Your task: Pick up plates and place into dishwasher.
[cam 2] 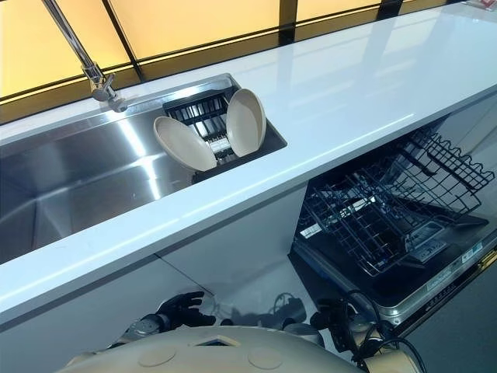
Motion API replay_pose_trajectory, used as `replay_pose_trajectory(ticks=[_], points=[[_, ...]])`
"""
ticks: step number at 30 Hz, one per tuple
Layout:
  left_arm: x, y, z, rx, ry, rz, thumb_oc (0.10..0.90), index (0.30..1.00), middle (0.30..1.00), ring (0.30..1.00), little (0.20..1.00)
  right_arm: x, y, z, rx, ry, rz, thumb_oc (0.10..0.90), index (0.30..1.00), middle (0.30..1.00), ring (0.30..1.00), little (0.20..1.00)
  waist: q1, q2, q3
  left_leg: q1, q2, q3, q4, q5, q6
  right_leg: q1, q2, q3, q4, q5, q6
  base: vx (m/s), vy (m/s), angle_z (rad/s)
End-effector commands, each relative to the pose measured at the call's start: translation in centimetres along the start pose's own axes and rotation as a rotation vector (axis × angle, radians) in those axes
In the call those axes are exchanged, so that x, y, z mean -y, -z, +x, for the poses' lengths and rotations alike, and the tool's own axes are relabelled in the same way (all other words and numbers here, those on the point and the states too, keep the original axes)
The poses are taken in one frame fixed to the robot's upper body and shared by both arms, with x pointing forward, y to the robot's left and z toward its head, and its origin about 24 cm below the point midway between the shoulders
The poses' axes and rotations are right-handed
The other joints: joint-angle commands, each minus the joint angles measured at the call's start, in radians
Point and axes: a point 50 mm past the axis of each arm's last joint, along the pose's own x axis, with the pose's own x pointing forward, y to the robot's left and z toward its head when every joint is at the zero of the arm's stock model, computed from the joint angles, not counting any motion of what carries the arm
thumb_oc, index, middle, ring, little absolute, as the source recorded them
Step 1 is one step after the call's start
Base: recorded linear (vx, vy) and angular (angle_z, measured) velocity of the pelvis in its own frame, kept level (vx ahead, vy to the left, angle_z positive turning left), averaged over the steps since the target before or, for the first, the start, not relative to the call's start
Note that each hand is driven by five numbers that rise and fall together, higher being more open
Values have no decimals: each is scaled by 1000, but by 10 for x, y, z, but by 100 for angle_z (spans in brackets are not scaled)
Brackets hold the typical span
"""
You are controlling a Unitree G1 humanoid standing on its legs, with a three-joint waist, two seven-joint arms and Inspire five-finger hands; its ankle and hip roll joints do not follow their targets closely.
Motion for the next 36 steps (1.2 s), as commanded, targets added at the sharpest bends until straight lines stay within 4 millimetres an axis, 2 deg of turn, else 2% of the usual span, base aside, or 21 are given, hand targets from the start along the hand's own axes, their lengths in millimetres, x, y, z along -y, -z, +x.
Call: replay_pose_trajectory(ticks=[1, 36], points=[[-1, -22, 5, 62, 2, -23, 800, 900, 900, 900, 900, -11, -11, 3, 14, -57, -43, 800, 900, 900, 900, 900, 15, -18, 14, 14, -47, 47, 23, -85, 57, -32, 18, 10, 56, -24, 11, 6, 3, 4], [2, -17, 5, 50, -7, -34, 800, 900, 900, 900, 900, -14, -5, 3, -5, -62, -52, 800, 900, 900, 900, 900, 19, -10, 10, 35, -49, 47, 7, -89, 57, -14, 11, -7, 46, -27, 15, 0, 0, 0]])
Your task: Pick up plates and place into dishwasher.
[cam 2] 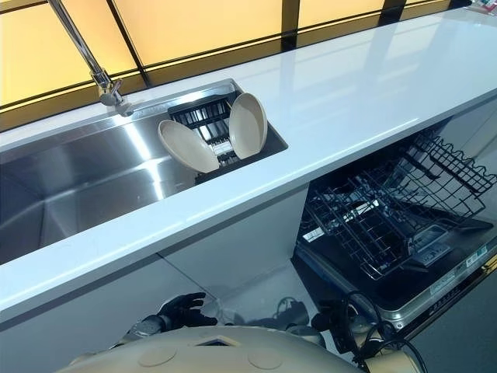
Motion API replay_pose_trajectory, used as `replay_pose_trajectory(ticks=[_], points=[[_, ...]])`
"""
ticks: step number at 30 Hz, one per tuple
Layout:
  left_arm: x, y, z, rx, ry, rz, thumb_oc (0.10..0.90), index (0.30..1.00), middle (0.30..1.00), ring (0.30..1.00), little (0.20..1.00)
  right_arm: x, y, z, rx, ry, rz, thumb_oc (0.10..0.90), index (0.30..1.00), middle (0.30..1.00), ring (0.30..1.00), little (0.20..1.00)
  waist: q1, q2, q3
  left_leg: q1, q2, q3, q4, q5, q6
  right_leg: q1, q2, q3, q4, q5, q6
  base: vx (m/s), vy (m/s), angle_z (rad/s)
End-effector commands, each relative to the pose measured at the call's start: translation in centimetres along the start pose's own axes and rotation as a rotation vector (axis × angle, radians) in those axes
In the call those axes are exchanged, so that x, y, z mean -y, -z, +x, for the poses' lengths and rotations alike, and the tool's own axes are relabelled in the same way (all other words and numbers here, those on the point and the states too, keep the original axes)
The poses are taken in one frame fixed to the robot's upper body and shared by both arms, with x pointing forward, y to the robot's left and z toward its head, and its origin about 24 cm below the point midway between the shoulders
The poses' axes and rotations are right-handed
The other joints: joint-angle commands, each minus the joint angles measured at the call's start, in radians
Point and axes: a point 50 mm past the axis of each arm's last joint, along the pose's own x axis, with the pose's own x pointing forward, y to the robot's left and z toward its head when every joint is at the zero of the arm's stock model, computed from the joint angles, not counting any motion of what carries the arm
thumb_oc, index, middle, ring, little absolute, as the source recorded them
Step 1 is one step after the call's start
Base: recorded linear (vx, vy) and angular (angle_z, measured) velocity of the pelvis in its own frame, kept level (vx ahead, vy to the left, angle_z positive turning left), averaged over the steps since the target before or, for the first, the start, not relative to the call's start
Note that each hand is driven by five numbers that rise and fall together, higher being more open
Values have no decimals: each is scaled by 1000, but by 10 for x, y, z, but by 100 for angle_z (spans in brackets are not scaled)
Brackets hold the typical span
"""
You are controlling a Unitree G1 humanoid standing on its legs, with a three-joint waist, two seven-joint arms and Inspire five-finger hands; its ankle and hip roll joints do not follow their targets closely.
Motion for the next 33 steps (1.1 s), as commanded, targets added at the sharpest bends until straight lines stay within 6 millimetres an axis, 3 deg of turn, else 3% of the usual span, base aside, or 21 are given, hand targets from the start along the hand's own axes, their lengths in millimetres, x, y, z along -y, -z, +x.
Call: replay_pose_trajectory(ticks=[1, 5, 10, 12, 15, 18, 19, 23, 29, 33], points=[[-2, -19, 5, 51, -5, -24, 800, 900, 900, 900, 900, -15, -8, 3, 4, -65, -42, 800, 900, 900, 900, 900, 18, -23, 19, 20, -50, 55, 7, -90, 58, -32, 12, 4, 45, -26, 16, 0, 0, 0], [3, -23, 5, 79, 75, -18, 800, 900, 900, 900, 900, -15, -9, 3, 5, -64, -45, 800, 900, 900, 900, 900, 16, -23, 20, 18, -50, 56, 7, -89, 57, -34, 12, 7, 46, -25, 17, 0, 0, 0], [16, -50, 4, 211, 289, -18, 800, 900, 900, 900, 900, -8, -14, 3, 8, -62, -66, 800, 900, 900, 900, 900, 10, -17, 29, 18, -47, 63, 7, -90, 56, -36, 15, 13, 46, -24, 20, 0, 0, 0], [22, -78, 0, 316, 404, 121, 800, 900, 900, 900, 900, -1, -19, 2, 12, -54, -81, 800, 900, 900, 900, 900, 8, -8, 36, 16, -44, 68, 7, -89, 57, -43, 15, 17, 52, -23, 21, -33, 26, -1], [29, -103, -6, 391, 478, 246, 800, 900, 900, 900, 900, 4, -23, 2, 18, -48, -92, 800, 900, 900, 900, 900, 6, -1, 40, 12, -42, 69, 7, -88, 56, -48, 16, 20, 54, -23, 22, -23, 18, -1], [42, -151, -28, 485, 662, 367, 800, 900, 900, 900, 900, 11, -28, 1, 29, -35, -99, 800, 900, 900, 900, 900, 2, 12, 47, 6, -40, 70, 7, -86, 55, -56, 16, 23, 59, -22, 28, -44, 25, 2], [50, -177, -48, 540, 787, 374, 800, 900, 900, 900, 900, 15, -30, 1, 35, -27, -95, 800, 900, 900, 900, 900, 2, 19, 52, 2, -40, 67, 7, -82, 56, -59, 15, 22, 60, -20, 30, -52, 19, 2], [76, -226, -104, 687, 1057, 206, 800, 900, 900, 900, 900, 15, -30, 0, 40, -13, -71, 800, 900, 900, 900, 900, 4, 26, 58, -2, -42, 57, 7, -80, 59, -58, 10, 15, 57, -15, 33, -27, -3, 4], [95, -257, -171, 941, 1355, 0, 800, 900, 900, 900, 900, 5, -21, 1, 31, -7, -31, 800, 900, 900, 900, 900, 14, 20, 53, -3, -43, 44, 7, -83, 59, -43, 7, 5, 40, -10, 31, 1, -35, 11], [94, -270, -207, 1093, 1464, -92, 800, 900, 900, 900, 900, 0, -19, 2, 23, -8, -37, 800, 900, 900, 900, 900, 19, 16, 51, -3, -42, 37, 7, -84, 60, -36, 7, 1, 35, -10, 25, 2, -25, 2]])
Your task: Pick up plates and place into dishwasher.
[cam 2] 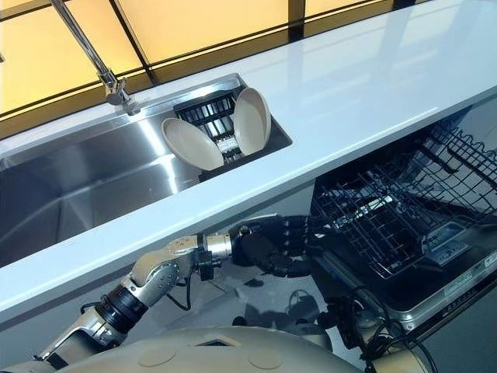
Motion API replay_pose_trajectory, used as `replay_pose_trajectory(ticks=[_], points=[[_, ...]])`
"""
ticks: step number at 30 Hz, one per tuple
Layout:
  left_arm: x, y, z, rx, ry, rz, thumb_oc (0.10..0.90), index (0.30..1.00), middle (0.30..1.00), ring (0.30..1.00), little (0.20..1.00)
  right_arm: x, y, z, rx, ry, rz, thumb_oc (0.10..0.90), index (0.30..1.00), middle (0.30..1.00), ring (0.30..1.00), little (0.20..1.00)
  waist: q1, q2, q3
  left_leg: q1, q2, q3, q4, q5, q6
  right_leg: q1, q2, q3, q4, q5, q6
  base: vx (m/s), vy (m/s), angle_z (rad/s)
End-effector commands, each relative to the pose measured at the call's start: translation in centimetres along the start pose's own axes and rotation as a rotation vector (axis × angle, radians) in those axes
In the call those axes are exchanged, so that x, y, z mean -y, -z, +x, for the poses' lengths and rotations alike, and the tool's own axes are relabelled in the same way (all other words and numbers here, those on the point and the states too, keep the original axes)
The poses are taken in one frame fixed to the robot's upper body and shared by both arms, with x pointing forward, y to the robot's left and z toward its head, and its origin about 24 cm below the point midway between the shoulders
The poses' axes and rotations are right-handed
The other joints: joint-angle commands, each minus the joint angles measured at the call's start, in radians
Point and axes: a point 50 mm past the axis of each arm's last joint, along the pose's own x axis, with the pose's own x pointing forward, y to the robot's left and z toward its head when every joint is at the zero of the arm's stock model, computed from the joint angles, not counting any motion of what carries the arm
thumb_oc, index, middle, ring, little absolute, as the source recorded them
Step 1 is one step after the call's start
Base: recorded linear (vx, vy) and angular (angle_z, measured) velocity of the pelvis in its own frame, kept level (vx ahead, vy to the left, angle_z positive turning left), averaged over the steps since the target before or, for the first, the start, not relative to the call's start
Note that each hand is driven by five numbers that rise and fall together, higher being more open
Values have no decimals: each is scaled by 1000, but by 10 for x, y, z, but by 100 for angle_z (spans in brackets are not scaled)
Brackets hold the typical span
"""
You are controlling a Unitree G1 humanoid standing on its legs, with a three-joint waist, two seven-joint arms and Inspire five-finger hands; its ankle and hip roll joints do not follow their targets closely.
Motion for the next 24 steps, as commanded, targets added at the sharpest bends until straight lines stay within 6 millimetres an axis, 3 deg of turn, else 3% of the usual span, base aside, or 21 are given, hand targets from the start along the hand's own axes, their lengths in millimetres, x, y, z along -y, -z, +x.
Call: replay_pose_trajectory(ticks=[1, 8, 12, 16, 17, 18, 21, 24], points=[[36, -78, 13, 375, 221, 48, 800, 900, 900, 900, 900, -18, -13, 4, 20, -46, -14, 800, 900, 900, 900, 900, 19, -32, 25, 18, -42, 67, 7, -100, 71, -26, 5, 27, 34, -11, 21, 7, -36, 2], [61, -119, 29, 621, 375, -285, 800, 900, 900, 900, 900, -27, -18, 5, 24, -77, -52, 800, 900, 900, 900, 900, 11, -46, 18, 23, -36, 62, 7, -100, 69, -17, 7, 19, 43, -19, 10, 12, -40, 4], [54, -148, 29, 817, 208, -216, 800, 900, 900, 900, 900, -35, -28, 6, 50, -98, -69, 800, 900, 900, 900, 900, -1, -54, 9, 27, -30, 64, 7, -101, 65, -14, 13, 20, 51, -29, 3, 15, -73, 8], [41, -185, -6, 1074, -186, 238, 800, 900, 900, 900, 900, -40, -25, 6, 46, -106, -86, 800, 900, 900, 900, 900, -4, -59, 3, 30, -25, 65, 7, -99, 62, -10, 18, 17, 54, -40, -2, 12, -63, -1], [43, -201, -26, 1145, -380, 503, 800, 900, 900, 900, 900, -39, -21, 6, 34, -105, -88, 800, 900, 900, 900, 900, -1, -61, -2, 34, -23, 64, 7, -98, 59, -5, 20, 15, 52, -45, -4, 42, -55, -6], [45, -210, -37, 1178, -481, 639, 800, 900, 900, 900, 900, -39, -17, 5, 25, -104, -88, 800, 900, 900, 900, 900, 1, -62, -4, 36, -22, 64, 7, -97, 57, -2, 22, 14, 52, -48, -6, 58, -60, -6], [53, -237, -65, 1162, -815, 1152, 800, 900, 900, 900, 900, -35, -5, 4, -7, -96, -93, 800, 900, 900, 900, 900, 4, -62, -14, 43, -18, 69, 7, -94, 52, 3, 28, 15, 57, -59, -10, 72, -24, -1], [51, -269, -91, 1053, -1083, 1467, 800, 900, 900, 900, 900, -26, 6, 3, -39, -86, -103, 800, 900, 900, 900, 900, -1, -55, -22, 50, -17, 75, 12, -99, 49, 7, 29, 20, 63, -66, -9, 77, 23, 0]])
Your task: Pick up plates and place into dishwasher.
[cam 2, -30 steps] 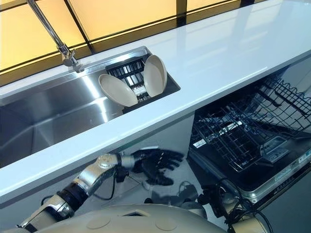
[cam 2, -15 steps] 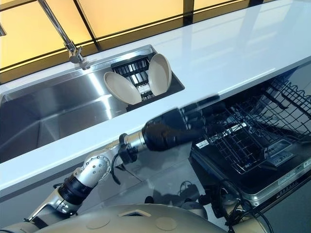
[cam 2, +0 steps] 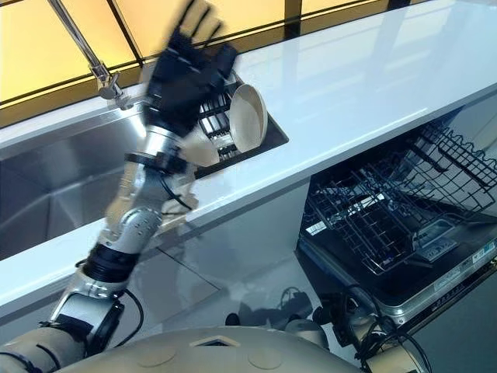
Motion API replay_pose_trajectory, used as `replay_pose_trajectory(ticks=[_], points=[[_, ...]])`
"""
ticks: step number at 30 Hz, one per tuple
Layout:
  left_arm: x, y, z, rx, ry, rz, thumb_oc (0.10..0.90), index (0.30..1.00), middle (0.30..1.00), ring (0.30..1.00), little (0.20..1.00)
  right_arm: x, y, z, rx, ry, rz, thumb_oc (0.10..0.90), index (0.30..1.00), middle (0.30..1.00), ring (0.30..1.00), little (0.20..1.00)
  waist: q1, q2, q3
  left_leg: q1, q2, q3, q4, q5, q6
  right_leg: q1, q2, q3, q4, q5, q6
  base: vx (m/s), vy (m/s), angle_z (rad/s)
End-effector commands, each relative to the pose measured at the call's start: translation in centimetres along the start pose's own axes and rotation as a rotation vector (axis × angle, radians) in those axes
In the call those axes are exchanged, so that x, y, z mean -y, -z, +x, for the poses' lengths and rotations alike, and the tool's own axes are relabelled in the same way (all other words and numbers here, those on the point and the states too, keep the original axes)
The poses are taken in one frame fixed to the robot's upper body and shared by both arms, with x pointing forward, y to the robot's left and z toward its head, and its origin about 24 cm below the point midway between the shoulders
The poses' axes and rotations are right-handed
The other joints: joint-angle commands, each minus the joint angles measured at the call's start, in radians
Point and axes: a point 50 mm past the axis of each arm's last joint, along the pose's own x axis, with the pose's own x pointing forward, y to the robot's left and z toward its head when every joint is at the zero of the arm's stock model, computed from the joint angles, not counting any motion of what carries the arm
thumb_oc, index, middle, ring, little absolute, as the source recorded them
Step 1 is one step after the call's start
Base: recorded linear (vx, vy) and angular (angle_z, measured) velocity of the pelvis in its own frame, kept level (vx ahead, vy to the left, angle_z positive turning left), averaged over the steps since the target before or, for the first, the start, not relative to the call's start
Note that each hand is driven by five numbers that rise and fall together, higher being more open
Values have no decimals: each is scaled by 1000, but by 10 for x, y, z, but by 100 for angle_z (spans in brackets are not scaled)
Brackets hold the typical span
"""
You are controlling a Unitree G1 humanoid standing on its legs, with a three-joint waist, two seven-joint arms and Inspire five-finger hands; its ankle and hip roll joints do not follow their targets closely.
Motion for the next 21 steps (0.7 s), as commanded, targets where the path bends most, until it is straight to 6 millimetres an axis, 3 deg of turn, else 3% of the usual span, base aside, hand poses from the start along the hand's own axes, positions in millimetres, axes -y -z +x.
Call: replay_pose_trajectory(ticks=[1, 5, 11, 16, 21], points=[[-18, -62, 53, 336, -57, 418, 800, 900, 900, 900, 900, -13, 11, 1, -45, -59, -56, 800, 900, 900, 900, 900, 8, -19, -37, 48, -26, 91, 10, -110, 53, -4, 20, 35, 64, -71, -3, 87, 57, -1], [-57, -76, 76, 321, -83, 804, 800, 900, 900, 900, 900, -7, 22, -2, -70, -52, -64, 800, 900, 900, 900, 900, -3, -2, -43, 58, -31, 109, 11, -118, 54, -2, 13, 41, 65, -66, 8, 72, 69, -8], [-100, -101, 92, 323, -38, 1293, 800, 900, 900, 900, 900, -2, 25, -4, -51, -44, -61, 800, 900, 900, 900, 900, -10, 21, -32, 62, -47, 124, 15, -129, 68, -17, -4, 54, 74, -53, 32, 39, 98, -9], [-126, -107, 87, 263, 28, 1503, 800, 900, 900, 900, 900, 4, 25, -5, -44, -30, -72, 800, 900, 900, 900, 900, -6, 35, -15, 61, -61, 129, 18, -135, 80, -30, -16, 66, 84, -44, 47, 8, 109, -7], [-136, -95, 82, 144, 180, 1653, 800, 900, 900, 900, 900, 12, 23, -6, -41, -16, -80, 800, 900, 900, 900, 900, -3, 44, -3, 55, -72, 130, 17, -138, 93, -50, -28, 70, 100, -35, 64, -3, 91, 0]])
